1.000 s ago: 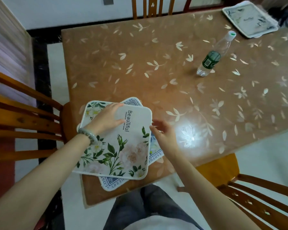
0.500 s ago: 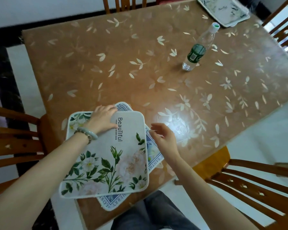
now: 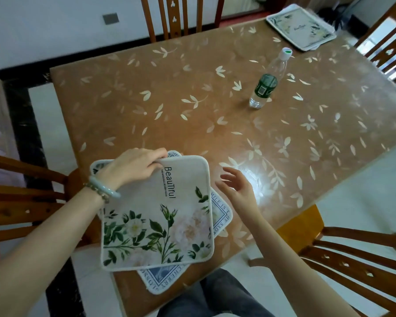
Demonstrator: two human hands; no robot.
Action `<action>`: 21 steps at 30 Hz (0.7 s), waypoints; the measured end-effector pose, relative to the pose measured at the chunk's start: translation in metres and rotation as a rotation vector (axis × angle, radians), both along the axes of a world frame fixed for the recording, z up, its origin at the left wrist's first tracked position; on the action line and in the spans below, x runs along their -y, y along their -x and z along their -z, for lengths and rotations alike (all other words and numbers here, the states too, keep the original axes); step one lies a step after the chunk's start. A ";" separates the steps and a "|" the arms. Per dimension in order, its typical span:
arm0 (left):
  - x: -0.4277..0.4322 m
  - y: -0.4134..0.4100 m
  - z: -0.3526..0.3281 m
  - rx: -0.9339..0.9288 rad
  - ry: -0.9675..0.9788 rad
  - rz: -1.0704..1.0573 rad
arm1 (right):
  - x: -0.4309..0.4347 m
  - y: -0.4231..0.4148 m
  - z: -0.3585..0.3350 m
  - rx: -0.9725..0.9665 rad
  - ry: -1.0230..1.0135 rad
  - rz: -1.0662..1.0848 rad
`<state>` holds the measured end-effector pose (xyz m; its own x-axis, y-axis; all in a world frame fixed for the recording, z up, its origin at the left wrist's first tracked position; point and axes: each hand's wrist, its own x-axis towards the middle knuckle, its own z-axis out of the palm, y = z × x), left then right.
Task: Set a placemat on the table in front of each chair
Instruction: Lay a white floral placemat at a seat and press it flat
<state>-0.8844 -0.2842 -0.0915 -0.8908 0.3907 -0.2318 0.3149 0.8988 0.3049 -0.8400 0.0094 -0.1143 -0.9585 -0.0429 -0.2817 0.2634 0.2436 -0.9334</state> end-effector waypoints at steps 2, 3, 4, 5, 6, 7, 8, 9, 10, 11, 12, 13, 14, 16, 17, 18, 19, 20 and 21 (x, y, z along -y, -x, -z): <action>-0.006 -0.013 -0.029 -0.114 -0.046 0.075 | -0.004 0.004 -0.009 0.045 0.036 -0.104; -0.009 -0.018 -0.044 -0.164 -0.078 0.101 | -0.006 0.007 -0.013 0.081 0.061 -0.163; -0.011 -0.021 -0.058 -0.210 -0.107 0.115 | -0.008 0.009 -0.016 0.113 0.067 -0.220; -0.013 -0.025 -0.072 -0.253 -0.138 0.114 | -0.009 0.011 -0.019 0.137 0.039 -0.271; -0.014 -0.027 -0.086 -0.295 -0.170 0.104 | -0.010 0.013 -0.021 0.152 -0.010 -0.308; -0.014 -0.029 -0.098 -0.335 -0.202 0.082 | -0.012 0.015 -0.024 0.161 -0.055 -0.328; -0.013 -0.031 -0.108 -0.367 -0.240 0.045 | -0.015 0.017 -0.027 0.168 -0.082 -0.335; -0.009 -0.033 -0.116 -0.383 -0.287 -0.011 | -0.018 0.020 -0.030 0.179 -0.088 -0.340; -0.005 -0.034 -0.124 -0.379 -0.344 -0.080 | -0.022 0.024 -0.035 0.188 -0.088 -0.347; 0.002 -0.034 -0.129 -0.361 -0.403 -0.155 | -0.027 0.028 -0.039 0.195 -0.090 -0.352; 0.010 -0.034 -0.134 -0.352 -0.447 -0.227 | -0.032 0.032 -0.043 0.202 -0.079 -0.347; 0.018 -0.033 -0.136 -0.365 -0.488 -0.286 | -0.036 0.034 -0.045 0.212 -0.035 -0.325; 0.025 -0.031 -0.137 -0.381 -0.545 -0.332 | -0.039 0.035 -0.046 0.226 0.054 -0.288; 0.036 -0.030 -0.134 -0.372 -0.701 -0.411 | -0.042 0.034 -0.050 0.246 0.314 -0.207; 0.038 -0.030 -0.131 -0.356 -0.773 -0.457 | -0.043 0.033 -0.052 0.244 0.438 -0.183; 0.038 -0.031 -0.127 -0.338 -0.841 -0.508 | -0.042 0.033 -0.055 0.235 0.523 -0.166; 0.037 -0.031 -0.120 -0.320 -0.914 -0.563 | -0.041 0.034 -0.057 0.224 0.565 -0.151; 0.036 -0.032 -0.112 -0.294 -1.003 -0.626 | -0.039 0.034 -0.059 0.214 0.577 -0.143; 0.032 -0.032 -0.104 -0.259 -1.104 -0.697 | -0.038 0.035 -0.059 0.208 0.569 -0.139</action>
<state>-0.8522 -0.3165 0.0127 -0.9501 -0.2898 0.1154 0.0525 0.2162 0.9749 -0.8747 0.0470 -0.0549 -0.8608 -0.3619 -0.3578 0.4549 -0.2319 -0.8598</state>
